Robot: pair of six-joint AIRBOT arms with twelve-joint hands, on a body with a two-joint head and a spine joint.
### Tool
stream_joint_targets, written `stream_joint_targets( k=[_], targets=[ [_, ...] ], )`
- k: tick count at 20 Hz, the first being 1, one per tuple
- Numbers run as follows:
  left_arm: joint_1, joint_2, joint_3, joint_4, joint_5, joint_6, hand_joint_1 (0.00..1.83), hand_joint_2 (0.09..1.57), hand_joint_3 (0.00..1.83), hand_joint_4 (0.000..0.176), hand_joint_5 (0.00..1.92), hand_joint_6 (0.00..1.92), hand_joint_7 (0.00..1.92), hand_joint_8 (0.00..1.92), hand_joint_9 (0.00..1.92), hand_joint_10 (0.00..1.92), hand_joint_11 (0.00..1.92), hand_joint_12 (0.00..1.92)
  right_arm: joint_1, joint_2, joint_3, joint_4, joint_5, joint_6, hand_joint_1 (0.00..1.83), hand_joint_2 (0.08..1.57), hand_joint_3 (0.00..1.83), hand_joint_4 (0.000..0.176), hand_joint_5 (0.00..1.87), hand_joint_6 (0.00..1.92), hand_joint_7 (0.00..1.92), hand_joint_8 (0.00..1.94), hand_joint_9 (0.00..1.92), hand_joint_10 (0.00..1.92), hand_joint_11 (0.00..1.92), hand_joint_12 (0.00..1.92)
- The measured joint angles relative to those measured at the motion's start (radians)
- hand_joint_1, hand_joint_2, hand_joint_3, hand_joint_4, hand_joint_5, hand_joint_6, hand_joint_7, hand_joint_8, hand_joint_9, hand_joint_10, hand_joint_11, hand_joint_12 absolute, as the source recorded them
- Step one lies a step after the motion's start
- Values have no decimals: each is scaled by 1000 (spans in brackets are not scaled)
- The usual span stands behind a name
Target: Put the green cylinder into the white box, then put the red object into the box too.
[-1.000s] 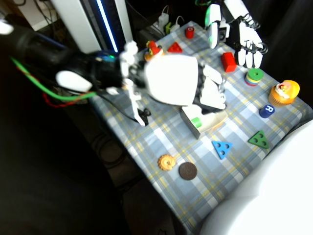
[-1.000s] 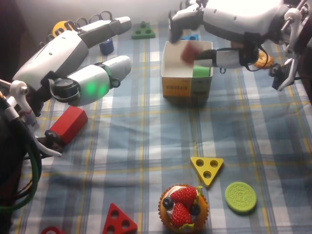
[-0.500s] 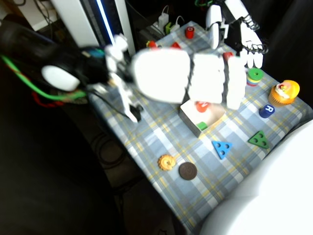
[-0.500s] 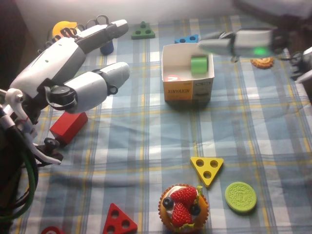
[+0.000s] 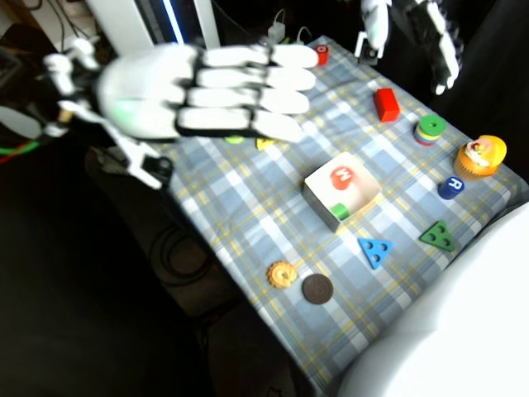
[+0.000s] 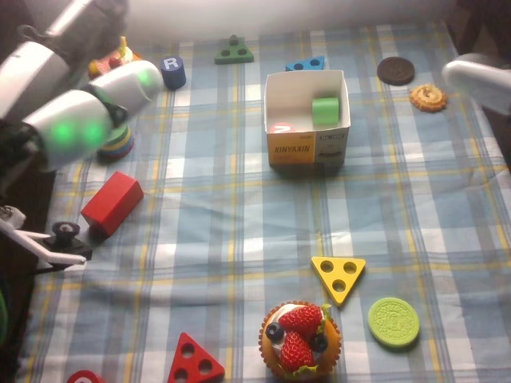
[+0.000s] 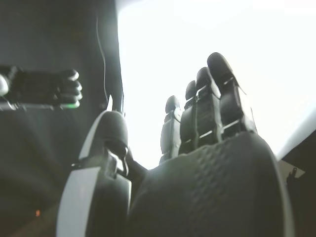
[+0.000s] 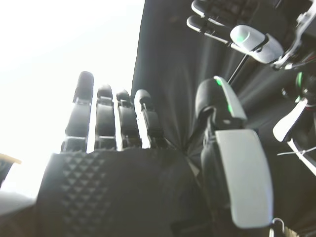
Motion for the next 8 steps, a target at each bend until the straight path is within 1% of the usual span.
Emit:
stream_joint_targets(
  k=[1,2,3,4,5,6,7,8],
  targets=[
    [7,6,0,0,-31,-33,406,1347,4,136,0,0,0,0,8,0,5,227,-24,9,-12,29,39,-6,587,1277,0,34,0,0,0,0,0,0,0,448],
    [15,12,0,10,-68,-68,433,1357,3,88,0,0,1,0,38,9,0,490,-47,17,-22,53,89,-7,569,1258,0,37,0,0,0,0,0,0,0,505],
    [20,15,0,22,-100,-89,446,1372,4,79,0,0,0,0,19,7,0,469,-57,22,-25,57,122,-9,524,1263,1,25,0,0,0,0,0,0,0,514],
    [26,20,0,46,-137,-117,449,1378,3,93,0,0,0,0,30,11,0,418,-67,28,-34,63,167,-10,503,1268,1,29,0,0,0,0,0,0,0,344],
    [35,27,0,66,-177,-136,497,1368,0,124,0,0,0,0,36,9,0,276,-72,32,-39,62,204,-10,462,1279,6,22,0,0,0,0,0,0,0,307],
    [37,34,-2,75,-199,-146,596,1348,0,139,0,0,0,0,11,2,0,175,-72,40,-47,61,218,-16,489,1291,4,24,0,0,0,0,0,0,0,132],
    [38,45,-5,76,-231,-153,686,1338,0,169,0,0,0,0,1,0,0,459,-72,51,-57,58,241,-27,595,1258,0,56,0,0,0,0,0,0,0,26],
    [38,54,-5,81,-260,-156,796,1286,0,175,0,0,0,0,0,0,0,110,-72,61,-58,51,264,-27,561,1268,0,30,0,0,0,0,0,0,0,4]
  ],
)
